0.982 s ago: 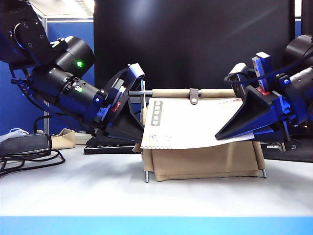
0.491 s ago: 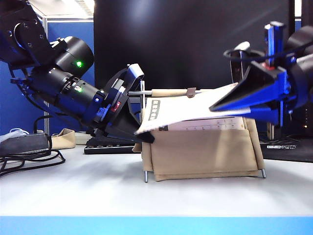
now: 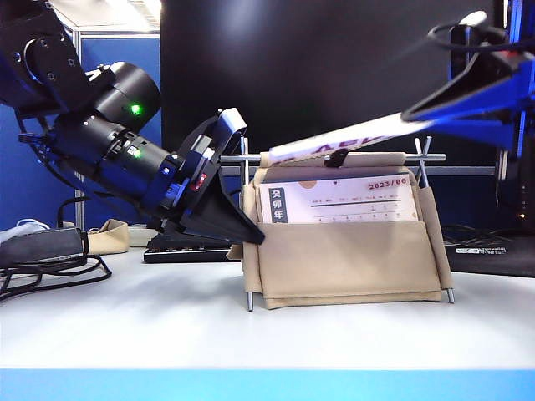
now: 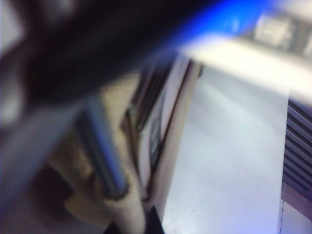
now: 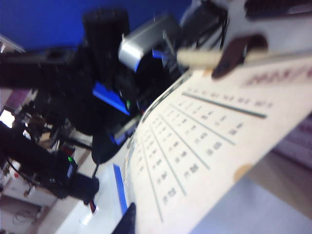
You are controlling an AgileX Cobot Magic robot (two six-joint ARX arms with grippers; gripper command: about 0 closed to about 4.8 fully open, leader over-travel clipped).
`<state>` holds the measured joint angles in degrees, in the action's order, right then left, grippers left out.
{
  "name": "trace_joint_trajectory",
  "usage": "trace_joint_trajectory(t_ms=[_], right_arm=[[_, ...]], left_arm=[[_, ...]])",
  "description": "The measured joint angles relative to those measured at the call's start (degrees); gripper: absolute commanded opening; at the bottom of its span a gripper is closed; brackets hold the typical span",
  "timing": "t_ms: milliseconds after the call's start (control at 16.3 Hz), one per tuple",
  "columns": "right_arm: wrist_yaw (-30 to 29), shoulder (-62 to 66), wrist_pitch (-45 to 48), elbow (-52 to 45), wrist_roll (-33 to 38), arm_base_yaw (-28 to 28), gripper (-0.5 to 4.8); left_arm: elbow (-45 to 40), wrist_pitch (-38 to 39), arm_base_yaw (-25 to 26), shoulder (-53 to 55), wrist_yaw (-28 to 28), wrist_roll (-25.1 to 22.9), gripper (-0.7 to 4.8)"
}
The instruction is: Turn one page of the calendar.
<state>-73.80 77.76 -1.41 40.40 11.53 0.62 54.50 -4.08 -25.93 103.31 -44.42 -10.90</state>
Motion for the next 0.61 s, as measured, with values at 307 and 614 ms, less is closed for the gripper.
trace_joint_trajectory(t_ms=[307,614], right_arm=[[1.03,0.02,17.94,0.07,15.41,0.42,-0.07],[10.95,0.00,27.87,0.37,23.58,0.52,0.23]], left_arm=[[0.00,0.00,0.00,0.00,0.00,-0.04,-0.06],[0.00,0.00,-0.02,0.00,0.00,-0.15,-0.06]])
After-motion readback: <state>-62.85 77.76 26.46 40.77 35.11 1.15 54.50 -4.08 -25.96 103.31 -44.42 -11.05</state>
